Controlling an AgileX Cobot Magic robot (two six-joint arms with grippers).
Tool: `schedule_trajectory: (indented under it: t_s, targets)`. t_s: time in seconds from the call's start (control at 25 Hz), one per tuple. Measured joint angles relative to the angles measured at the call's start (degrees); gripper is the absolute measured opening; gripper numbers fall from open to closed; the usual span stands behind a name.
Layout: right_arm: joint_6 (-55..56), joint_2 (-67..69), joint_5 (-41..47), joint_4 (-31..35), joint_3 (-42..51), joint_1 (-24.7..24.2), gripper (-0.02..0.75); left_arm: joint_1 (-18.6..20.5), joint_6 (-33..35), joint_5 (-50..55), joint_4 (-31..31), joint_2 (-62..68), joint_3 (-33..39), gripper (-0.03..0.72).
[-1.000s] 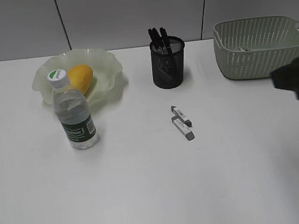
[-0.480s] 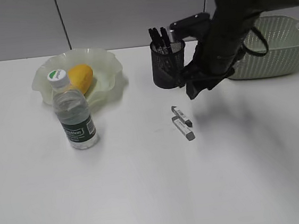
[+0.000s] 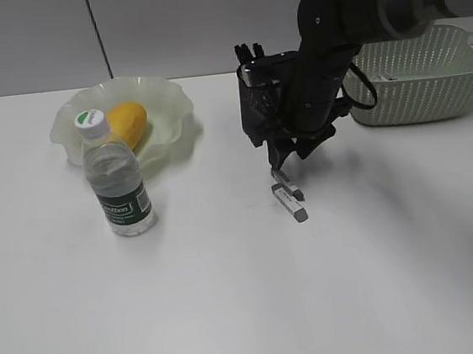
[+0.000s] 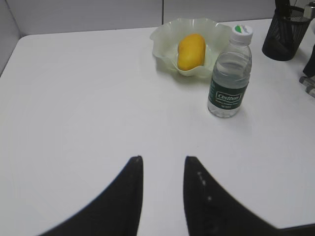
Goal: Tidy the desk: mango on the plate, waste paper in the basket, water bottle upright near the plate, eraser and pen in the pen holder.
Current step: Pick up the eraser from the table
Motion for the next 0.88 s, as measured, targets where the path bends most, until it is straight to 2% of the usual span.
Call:
schedule_trajectory:
  t_s: [0.28, 0.36, 0.52, 0.56, 0.76, 0.88]
  targets:
    - [-0.5, 1.8, -1.5, 0.4, -0.1, 1.7, 0.409, 0.0, 0.0, 0.0, 0.0, 0.0, 0.0, 0.211]
    - [-0.5, 2.2, -2.4, -0.8, -0.1, 2.3, 0.339, 0.0, 0.0, 0.0, 0.0, 0.0, 0.0, 0.211]
    - [-0.5, 2.2, -2.9, -2.7, -0.1, 2.7, 0.116, 0.0, 0.0, 0.0, 0.0, 0.0, 0.0, 0.211]
    - [-0.5, 2.2, -2.9, -2.9, -0.1, 2.7, 0.097, 0.0, 0.0, 0.0, 0.0, 0.0, 0.0, 0.211]
    - [-0.5, -0.5, -3.9, -3.5, 0.0, 2.7, 0.099, 0.0, 0.0, -0.1, 0.0, 0.0, 0.0, 0.211]
    - [-0.5, -7.4, -11.4, -4.1, 1.8, 2.7, 0.099, 0.0, 0.0, -0.1, -0.1, 0.0, 0.0, 0.211]
